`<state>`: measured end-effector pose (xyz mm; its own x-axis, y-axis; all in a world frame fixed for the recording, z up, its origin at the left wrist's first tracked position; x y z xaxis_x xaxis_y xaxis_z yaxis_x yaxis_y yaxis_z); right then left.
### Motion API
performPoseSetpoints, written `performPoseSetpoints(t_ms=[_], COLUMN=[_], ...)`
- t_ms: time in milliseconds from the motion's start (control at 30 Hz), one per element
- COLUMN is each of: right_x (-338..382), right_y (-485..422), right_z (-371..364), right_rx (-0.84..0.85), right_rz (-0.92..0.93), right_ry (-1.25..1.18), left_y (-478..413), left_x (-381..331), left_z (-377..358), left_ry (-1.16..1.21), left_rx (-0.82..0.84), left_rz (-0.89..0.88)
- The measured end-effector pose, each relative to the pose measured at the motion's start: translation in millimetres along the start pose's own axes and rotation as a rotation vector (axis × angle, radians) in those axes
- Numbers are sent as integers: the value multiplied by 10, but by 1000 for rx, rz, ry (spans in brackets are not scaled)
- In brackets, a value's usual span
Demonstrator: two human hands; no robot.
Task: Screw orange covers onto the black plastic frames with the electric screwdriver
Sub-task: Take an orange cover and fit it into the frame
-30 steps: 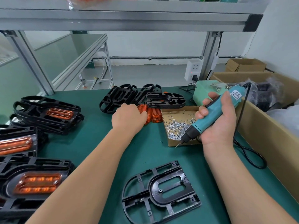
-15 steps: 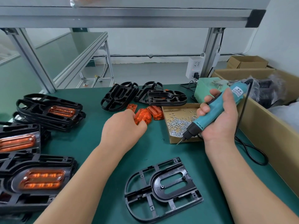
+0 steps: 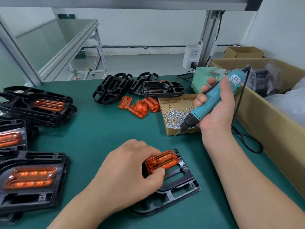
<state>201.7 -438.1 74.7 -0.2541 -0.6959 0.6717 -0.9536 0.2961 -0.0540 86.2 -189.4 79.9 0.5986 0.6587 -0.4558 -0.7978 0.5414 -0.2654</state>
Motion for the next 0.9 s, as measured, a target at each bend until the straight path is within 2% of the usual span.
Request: performPoseSetpoints(t_ms=[200, 333, 767, 900], right_x=[-1, 4, 3, -1], right_y=[1, 9, 36, 35], right_z=[-2, -4, -30, -29], right_rx=[7, 6, 28, 31], right_rz=[-7, 0, -13, -12], right_ry=[2, 3, 10, 14], left_y=[52, 55, 33, 14], left_x=[-56, -57, -42, -109], left_z=[-34, -90, -103, -156], left_ry=[-76, -136, -99, -170], left_rx=[-123, -133, -86, -1], left_rz=[-112, -157, -147, -168])
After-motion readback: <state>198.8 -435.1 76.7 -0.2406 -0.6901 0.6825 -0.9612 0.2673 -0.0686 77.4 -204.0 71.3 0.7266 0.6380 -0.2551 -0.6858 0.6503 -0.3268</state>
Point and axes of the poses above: each hand's wrist, its own y-axis away from the middle knuckle, its own z-axis out of the back of the hand, x = y × z, the point moved 3 cm from there along -y, towards the middle knuckle, and after that the axes turned 7 degrees about -z, right-handed, at the moved point
